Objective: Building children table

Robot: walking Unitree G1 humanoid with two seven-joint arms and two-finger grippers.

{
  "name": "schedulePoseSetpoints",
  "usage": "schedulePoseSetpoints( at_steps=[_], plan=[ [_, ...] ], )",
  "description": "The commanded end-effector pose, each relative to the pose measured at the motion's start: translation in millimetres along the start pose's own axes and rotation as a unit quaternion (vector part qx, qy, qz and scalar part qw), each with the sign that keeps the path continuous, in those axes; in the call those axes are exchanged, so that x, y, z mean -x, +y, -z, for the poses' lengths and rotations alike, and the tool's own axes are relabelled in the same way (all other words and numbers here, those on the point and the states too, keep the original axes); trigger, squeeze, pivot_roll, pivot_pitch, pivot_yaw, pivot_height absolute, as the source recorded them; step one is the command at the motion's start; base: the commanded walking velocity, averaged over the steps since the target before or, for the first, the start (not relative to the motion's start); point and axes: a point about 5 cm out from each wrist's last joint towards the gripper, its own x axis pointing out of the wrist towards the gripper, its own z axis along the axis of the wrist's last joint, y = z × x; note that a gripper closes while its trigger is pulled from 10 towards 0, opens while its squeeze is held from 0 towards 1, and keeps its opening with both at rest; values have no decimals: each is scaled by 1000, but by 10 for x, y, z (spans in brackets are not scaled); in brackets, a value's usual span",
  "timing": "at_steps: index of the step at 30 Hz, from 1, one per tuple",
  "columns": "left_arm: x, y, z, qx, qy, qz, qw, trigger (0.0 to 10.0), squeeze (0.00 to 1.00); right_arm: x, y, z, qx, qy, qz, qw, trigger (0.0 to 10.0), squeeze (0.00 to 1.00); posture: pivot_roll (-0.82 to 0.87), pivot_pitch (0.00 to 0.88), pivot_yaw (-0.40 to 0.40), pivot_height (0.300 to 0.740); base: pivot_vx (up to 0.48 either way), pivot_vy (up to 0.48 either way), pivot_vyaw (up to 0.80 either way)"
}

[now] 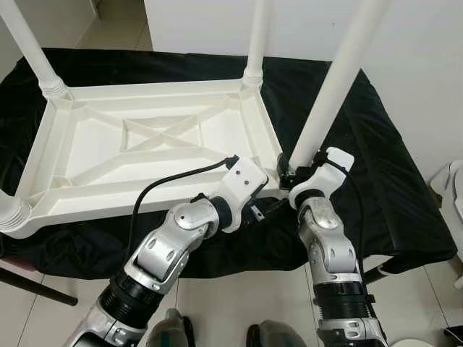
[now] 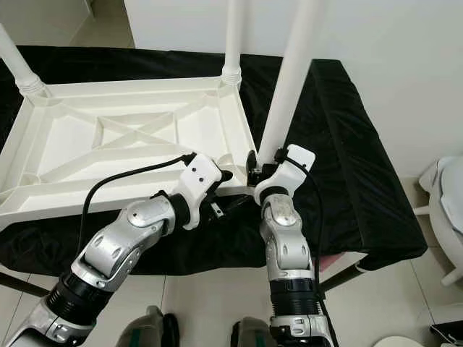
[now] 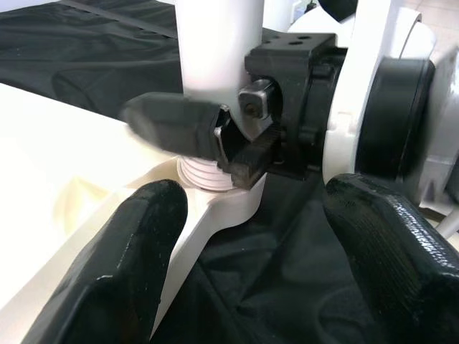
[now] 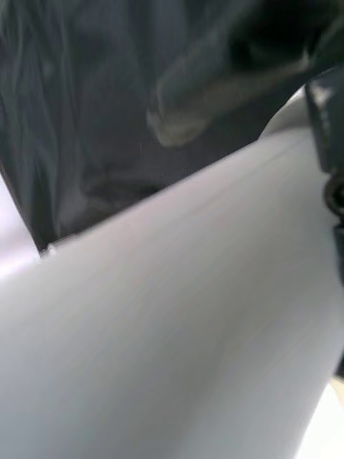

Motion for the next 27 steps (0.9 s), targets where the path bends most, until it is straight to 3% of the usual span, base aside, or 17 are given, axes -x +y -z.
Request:
schedulePoseSetpoints(
  at_steps=[1, 3, 4, 5, 12, 14, 16, 22, 27],
  plan=[
    [3, -41, 8, 2, 1, 21, 1000, 10000, 0, -29, -13, -64, 3, -14, -53, 998, 10000, 1000, -181, 41, -1, 740, 0, 0, 0],
    [4, -35, 6, 2, 1, 21, 1000, 10000, 0, -36, -43, -94, 11, -19, -77, 997, 10000, 1000, -181, 41, -1, 740, 0, 0, 0],
    [4, -29, 4, 1, 1, 20, 1000, 10000, 0, -38, -71, -118, 22, -22, -105, 994, 10000, 663, -179, 36, -3, 740, 0, 0, 0],
    [5, -24, 3, 1, 1, 19, 1000, 10000, 0, -38, -97, -135, 37, -23, -131, 990, 10000, 0, -179, 36, -3, 740, 0, 0, 0],
    [4, -20, 4, 0, 1, 18, 1000, 10000, 0, -47, -196, -125, 76, -12, -193, 978, 10000, 0, -178, 29, 0, 740, 0, 0, 0],
    [4, -19, 2, -1, 0, 18, 1000, 10000, 0, -49, -229, -99, 88, -6, -221, 971, 10000, 0, -177, 31, 0, 740, 0, 0, 0],
    [4, -7, -3, -2, 1, 18, 1000, 10000, 0, -51, -272, -7, 119, 7, -275, 954, 10000, 0, -172, 24, 3, 740, 0, 0, 0],
    [8, 5, -7, -4, 1, 17, 1000, 10000, 0, -95, -300, 55, 135, 13, -299, 944, 10000, 0, -166, 20, 2, 740, 0, 0, 0],
    [39, -12, 26, -3, 8, 14, 1000, 10000, 0, -228, -328, 58, 140, 14, -316, 938, 10000, 0, -135, 5, -11, 740, 0, 0, 0]
  ],
)
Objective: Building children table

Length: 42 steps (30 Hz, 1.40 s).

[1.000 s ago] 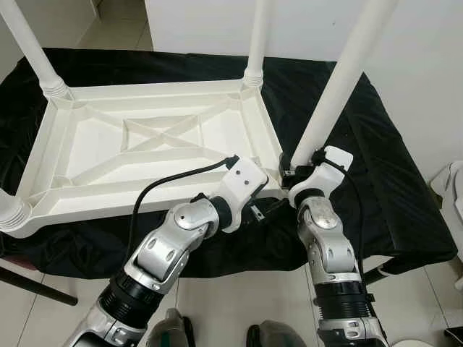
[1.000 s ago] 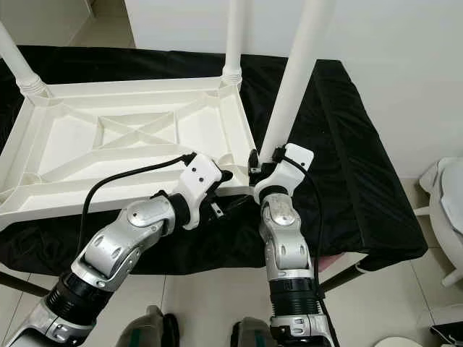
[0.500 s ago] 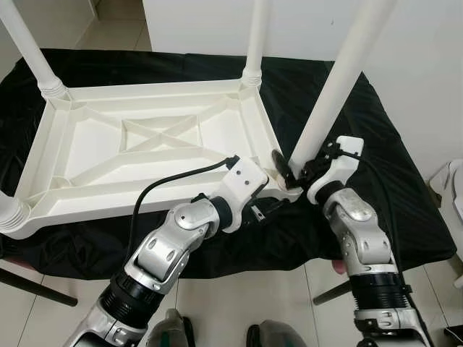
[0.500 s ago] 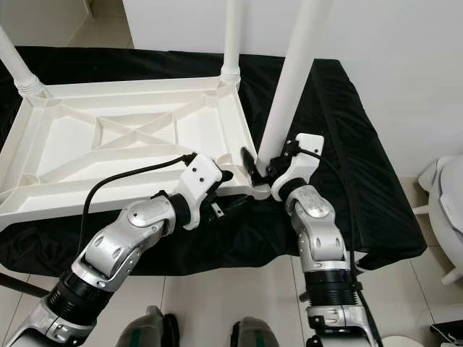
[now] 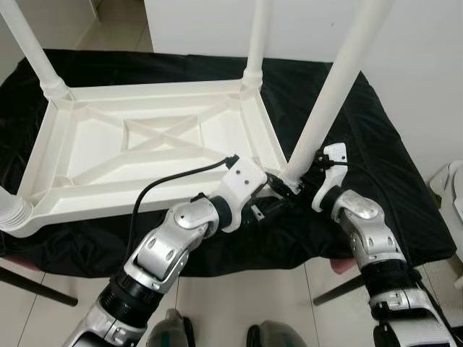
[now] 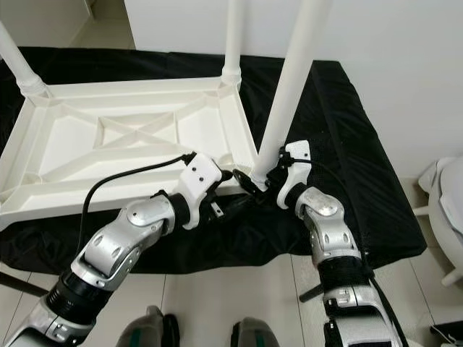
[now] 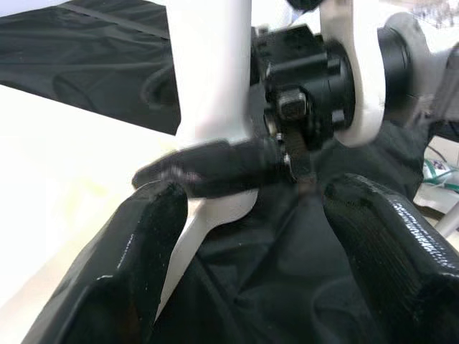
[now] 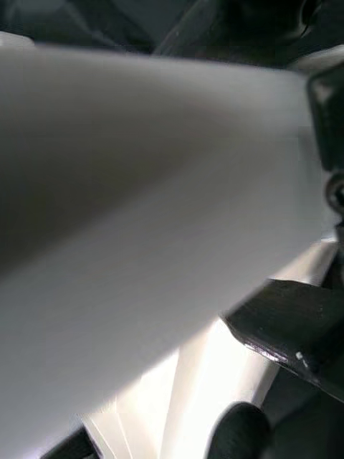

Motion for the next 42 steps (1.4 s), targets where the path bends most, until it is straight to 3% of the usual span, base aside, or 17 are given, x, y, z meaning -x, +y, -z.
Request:
schedulePoseSetpoints(
  at_steps=[1, 2, 7, 8, 9, 10, 11, 20, 21, 23, 24, 34, 35, 38, 40, 41, 42],
  plan=[
    [33, -36, 31, 0, 7, 17, 1000, 10000, 0, -36, -48, 13, 8, 4, -10, 1000, 10000, 0, -133, 6, -12, 740, 0, 0, 0],
    [41, -41, 38, 0, 8, 17, 1000, 10000, 0, -43, -61, 16, 9, 4, -11, 1000, 9569, 0, -129, 3, -14, 740, 0, 0, 0],
    [46, -44, 41, 0, 9, 17, 1000, 10000, 0, -46, -67, 18, 10, 4, -12, 1000, 9569, 0, -127, 2, -14, 740, 0, 0, 0],
    [50, -45, 45, 1, 9, 16, 1000, 10000, 0, -48, -84, 30, 9, 3, -13, 1000, 10000, 0, -125, 1, -16, 740, 0, 0, 0],
    [53, -45, 47, 1, 10, 16, 1000, 10000, 0, -47, -108, 41, 10, 4, -14, 1000, 3686, 0, -124, 0, -14, 740, 0, 0, 0],
    [53, -45, 47, 1, 10, 16, 1000, 10000, 0, -47, -108, 41, 10, 4, -14, 1000, 3686, 0, -124, 0, -14, 740, 0, 0, 0],
    [55, -45, 50, 1, 11, 15, 1000, 10000, 0, -43, -129, 55, 12, 4, -14, 1000, 0, 0, -125, 0, -13, 740, 0, 0, 0],
    [58, -54, 59, 1, 12, 19, 1000, 10000, 0, -11, -168, 117, 8, -2, -11, 1000, 0, 0, -131, 0, -7, 740, 0, 0, 0],
    [54, -58, 59, 2, 13, 20, 1000, 10000, 0, 5, -168, 132, 8, -1, -7, 1000, 824, 0, -141, 0, -3, 740, 0, 0, 0],
    [54, -58, 59, 2, 13, 20, 1000, 10000, 0, 5, -168, 132, 8, -1, -7, 1000, 824, 0, -141, 0, -3, 740, 0, 0, 0],
    [50, -67, 62, 2, 13, 23, 1000, 10000, 0, 31, -166, 152, 3, 1, 1, 1000, 10000, 0, -148, 0, 0, 740, 0, 0, 0],
    [42, -84, 72, 5, 15, 29, 999, 10000, 0, 48, -140, 231, -29, 31, 143, 989, 10000, 0, -160, 11, 4, 740, 0, 0, 0],
    [47, -85, 70, 5, 15, 30, 999, 10000, 0, -4, -79, 184, -53, 21, 186, 981, 10000, 0, -162, 20, 3, 740, 0, 0, 0],
    [48, -84, 69, 4, 15, 30, 999, 10000, 0, -28, -51, 160, -65, 17, 211, 975, 10000, 0, -162, 21, 3, 740, 0, 0, 0],
    [49, -82, 68, 4, 15, 30, 999, 10000, 0, -91, 38, 108, -92, 11, 272, 958, 10000, 0, -162, 29, 3, 740, 0, 0, 0],
    [49, -82, 68, 4, 15, 30, 999, 10000, 0, -91, 38, 108, -92, 11, 272, 958, 10000, 0, -162, 29, 3, 740, 0, 0, 0],
    [50, -81, 67, 4, 15, 30, 999, 10000, 0, -107, 74, 94, -101, 14, 309, 945, 10000, 0, -162, 31, 4, 740, 0, 0, 0]
  ],
)
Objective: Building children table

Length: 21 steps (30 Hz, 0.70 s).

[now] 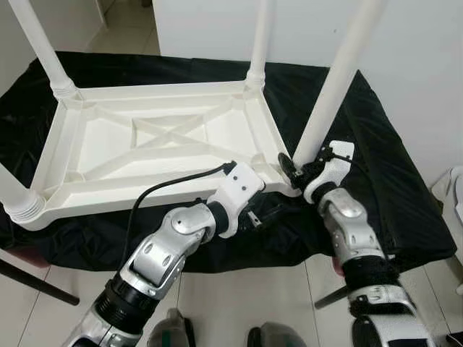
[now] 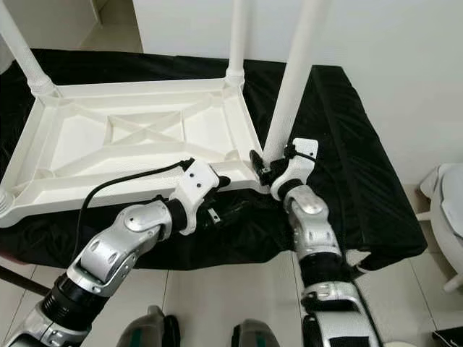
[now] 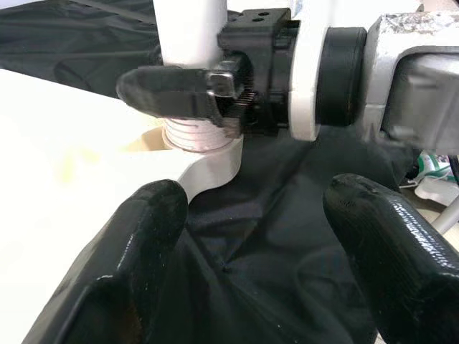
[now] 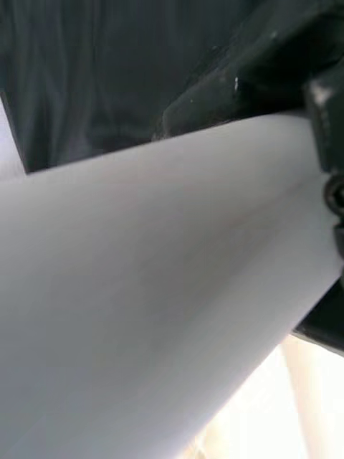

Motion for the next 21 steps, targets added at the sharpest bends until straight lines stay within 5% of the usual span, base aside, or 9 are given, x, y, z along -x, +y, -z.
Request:
schedulePoseSetpoints(
  at_steps=[1, 4, 5, 10, 13, 15, 16, 21],
  plan=[
    [0, -55, 7, 1, 5, 29, 1000, 10000, 0, 38, -39, 58, -5, 24, 69, 997, 10000, 0, -162, 32, 3, 740, 0, 0, 0],
    [1, -55, 7, 2, 4, 29, 1000, 10000, 0, 42, -30, 58, -6, 25, 83, 996, 10000, 0, -162, 32, 3, 740, 0, 0, 0],
    [2, -54, 4, 2, 4, 28, 1000, 10000, 0, 79, 116, 72, -17, 29, 123, 992, 10000, 0, -157, 35, 3, 740, 0, 0, 0],
    [3, -53, 0, 2, 4, 27, 1000, 10000, 0, 104, 243, 69, -23, 32, 124, 991, 10000, 0, -157, 37, 4, 740, 0, 0, 0],
    [2, -51, -3, 2, 4, 27, 1000, 10000, 0, 117, 220, 36, -22, 30, 123, 992, 10000, 0, -158, 38, 6, 740, 0, 0, 0],
    [2, -49, -5, 1, 4, 27, 1000, 10000, 0, 116, 193, 21, -24, 28, 121, 992, 10000, 90, -159, 40, 5, 740, 0, 0, 0],
    [1, -44, -8, 0, 4, 27, 1000, 10000, 0, 111, 173, -1, -31, 19, 114, 993, 10000, 1000, -158, 40, 4, 740, 0, 0, 0],
    [-1, -41, -14, 0, 2, 25, 1000, 10000, 0, 109, 126, -102, -44, -6, 92, 995, 10000, 1000, -158, 40, 1, 740, 0, 0, 0]
  ],
)
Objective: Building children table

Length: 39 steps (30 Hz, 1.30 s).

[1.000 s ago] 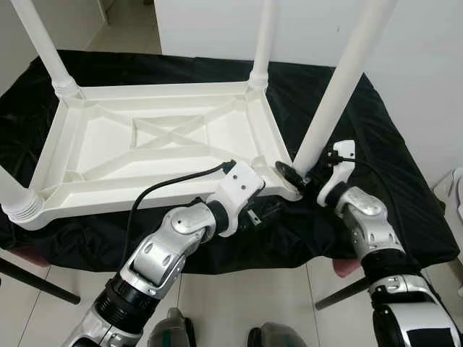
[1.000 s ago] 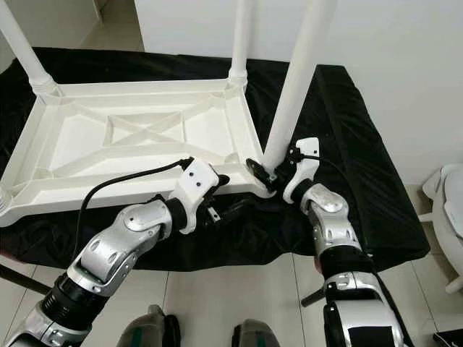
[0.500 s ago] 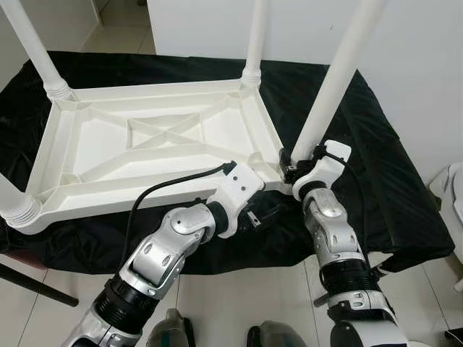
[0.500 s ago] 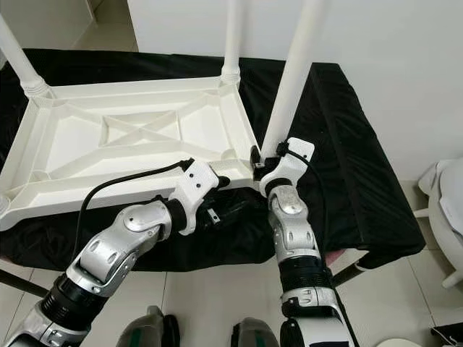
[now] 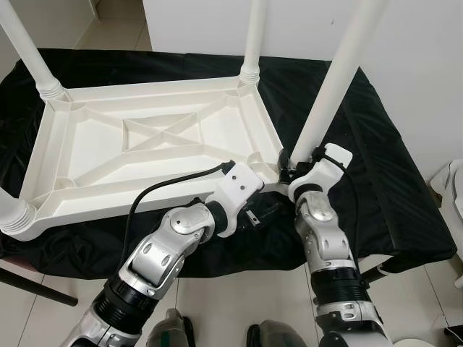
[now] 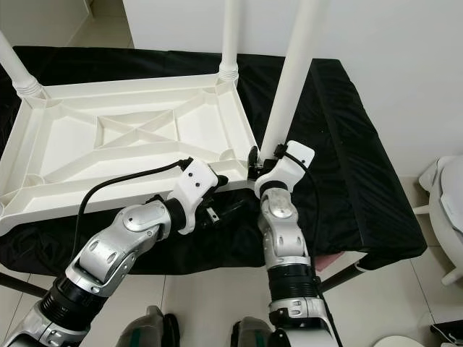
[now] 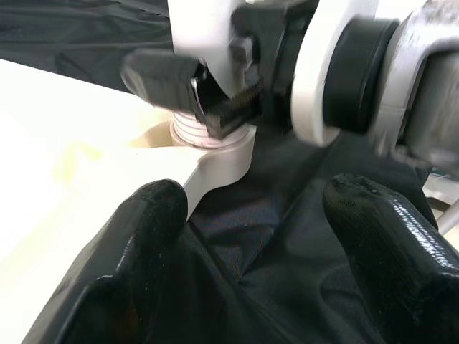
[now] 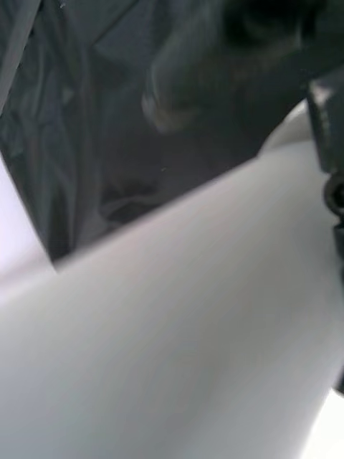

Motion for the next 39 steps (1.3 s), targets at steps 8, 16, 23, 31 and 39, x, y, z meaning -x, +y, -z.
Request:
schedulePoseSetpoints(
  at_steps=[8, 16, 23, 31, 39],
  plan=[
    [-3, -17, -23, -2, -1, 20, 1000, 10000, 0, 28, -191, -101, 11, -9, -141, 990, 10000, 0, -156, 33, -1, 740, 0, 0, 0],
    [-17, 1, -39, -5, -4, 20, 1000, 10000, 0, -53, -375, -97, 87, 6, -273, 958, 10000, 0, -163, 25, 11, 740, 0, 0, 0],
    [-26, 16, -49, -8, -4, 24, 1000, 10000, 0, -171, -355, -138, 122, -2, -339, 933, 10000, 0, -164, 18, 19, 740, 0, 0, 0],
    [-30, 25, -66, -11, -6, 23, 1000, 10000, 0, -221, -366, -80, 120, 13, -360, 925, 4157, 0, -155, 13, 20, 740, 0, 0, 0],
    [-28, 25, -67, -11, -5, 24, 1000, 10000, 0, -205, -467, 55, 124, 32, -370, 920, 0, 0, -160, 16, 25, 740, 0, 0, 0]
  ],
)
